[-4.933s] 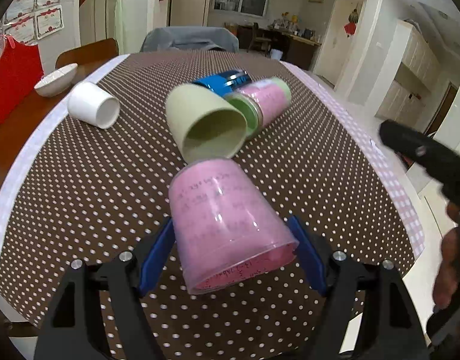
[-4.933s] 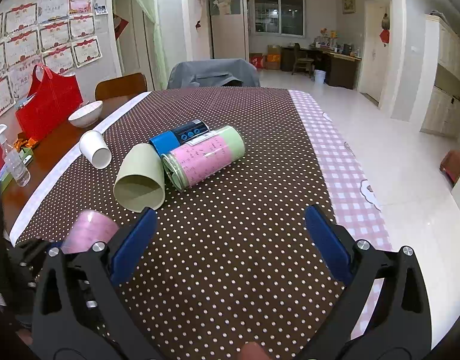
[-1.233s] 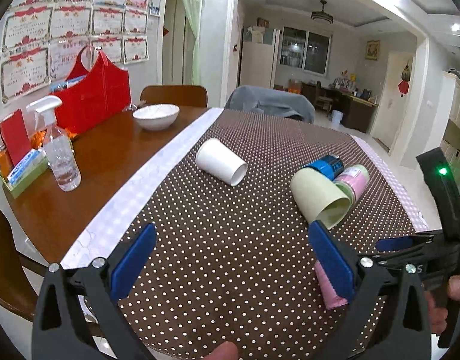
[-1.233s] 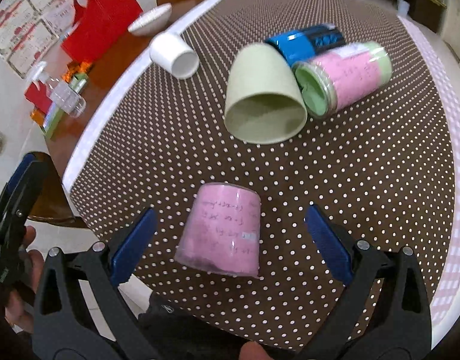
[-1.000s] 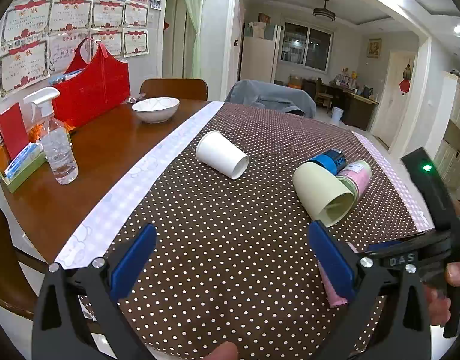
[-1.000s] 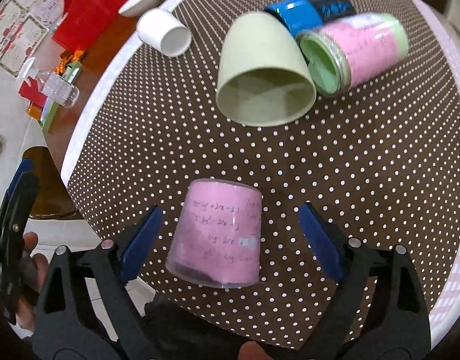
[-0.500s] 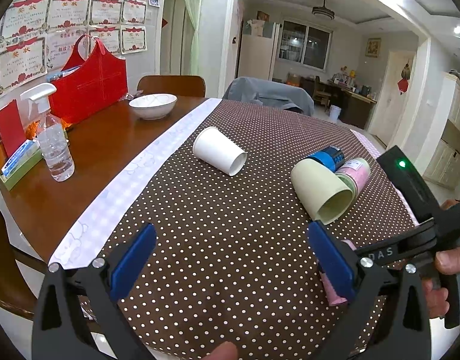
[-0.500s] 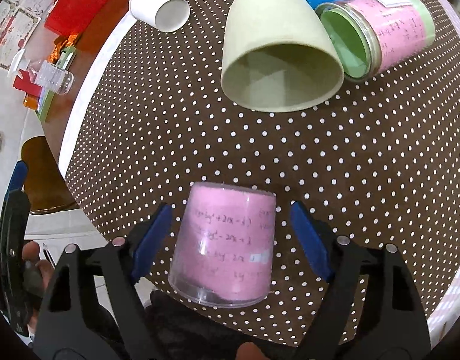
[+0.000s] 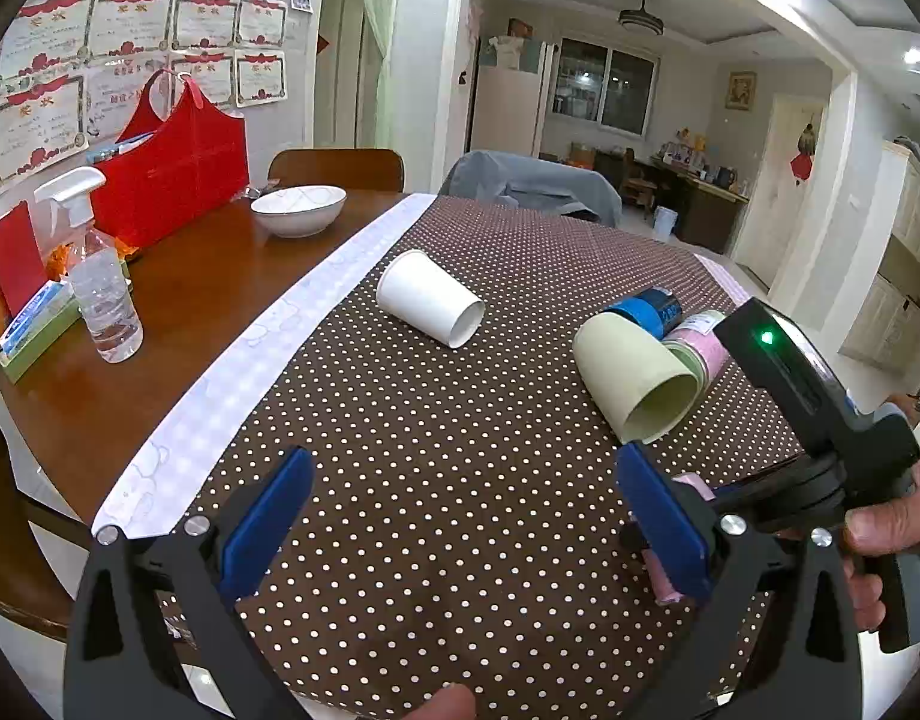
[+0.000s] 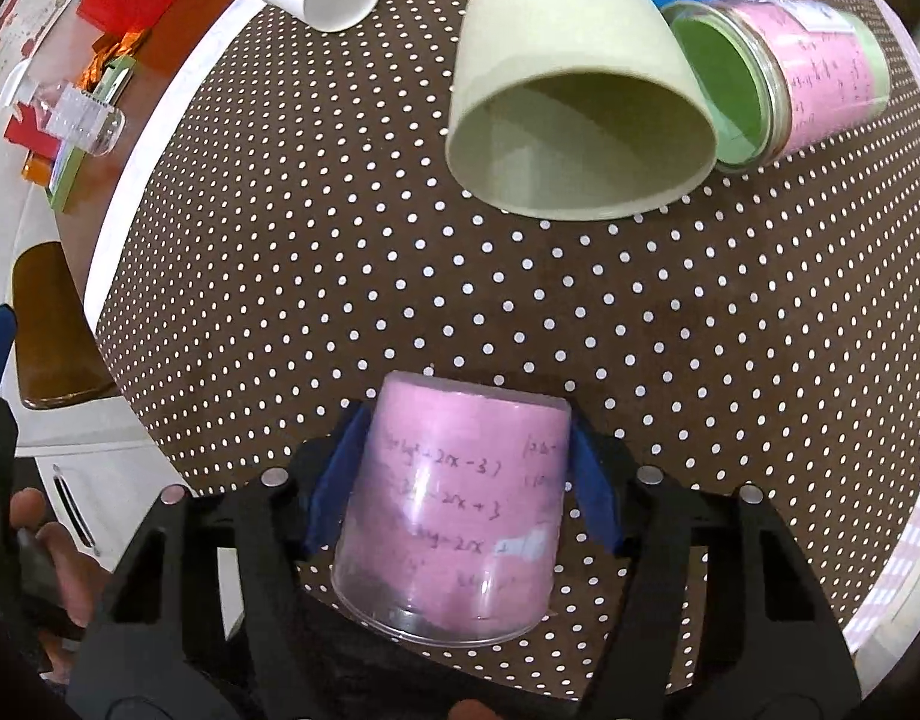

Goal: Flip cup upside down
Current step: 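Lift the pink cup with the right tool and carry it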

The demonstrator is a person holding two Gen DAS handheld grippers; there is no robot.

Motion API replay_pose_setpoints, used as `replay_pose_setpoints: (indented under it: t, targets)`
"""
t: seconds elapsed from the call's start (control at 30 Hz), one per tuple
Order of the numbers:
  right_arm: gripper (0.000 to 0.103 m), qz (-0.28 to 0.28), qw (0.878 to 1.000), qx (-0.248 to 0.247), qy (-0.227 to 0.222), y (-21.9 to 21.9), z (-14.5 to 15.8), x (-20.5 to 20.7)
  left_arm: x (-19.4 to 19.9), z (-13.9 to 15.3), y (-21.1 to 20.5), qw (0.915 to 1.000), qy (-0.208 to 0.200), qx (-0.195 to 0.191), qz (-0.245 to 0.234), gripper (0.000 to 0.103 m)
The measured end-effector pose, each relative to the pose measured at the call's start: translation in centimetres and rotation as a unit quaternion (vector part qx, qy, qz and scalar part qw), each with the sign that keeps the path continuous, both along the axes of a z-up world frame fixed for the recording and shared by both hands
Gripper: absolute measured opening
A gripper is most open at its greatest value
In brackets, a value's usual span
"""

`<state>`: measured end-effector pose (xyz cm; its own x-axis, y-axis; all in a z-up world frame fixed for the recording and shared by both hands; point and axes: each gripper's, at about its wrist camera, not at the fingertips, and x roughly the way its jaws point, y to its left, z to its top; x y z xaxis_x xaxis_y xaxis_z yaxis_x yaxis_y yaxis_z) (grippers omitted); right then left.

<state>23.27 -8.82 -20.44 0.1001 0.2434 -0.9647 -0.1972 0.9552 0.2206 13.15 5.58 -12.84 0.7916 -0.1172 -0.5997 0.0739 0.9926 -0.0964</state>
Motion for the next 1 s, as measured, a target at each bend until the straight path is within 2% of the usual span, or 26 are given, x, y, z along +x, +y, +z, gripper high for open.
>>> replay_pose_setpoints:
  t: [0.47, 0.67, 0.87, 1.0]
  targets:
    - [0.061, -0.005, 0.998, 0.024, -0.059, -1.8, 2.0, -2.0, -0.1, 0.1, -1.1, 0.9999, 0.003, 0.013, -0.003, 0.099]
    - [0.061, -0.009, 0.994, 0.043, -0.101, -3.0, 3.5, -3.1, -0.5, 0.9, -1.5, 0.9998, -0.002, 0.020, -0.001, 0.099]
    - [0.061, -0.017, 0.981, 0.058, -0.183, -3.5, 6.0, -4.7, -1.1, 2.0, -1.8, 0.9996, -0.012, 0.027, 0.003, 0.099]
    - [0.061, -0.033, 0.967, 0.056, -0.247, -3.3, 7.2, -5.8, -1.7, 2.8, -2.2, 0.9993, -0.021, 0.031, 0.004, 0.099]
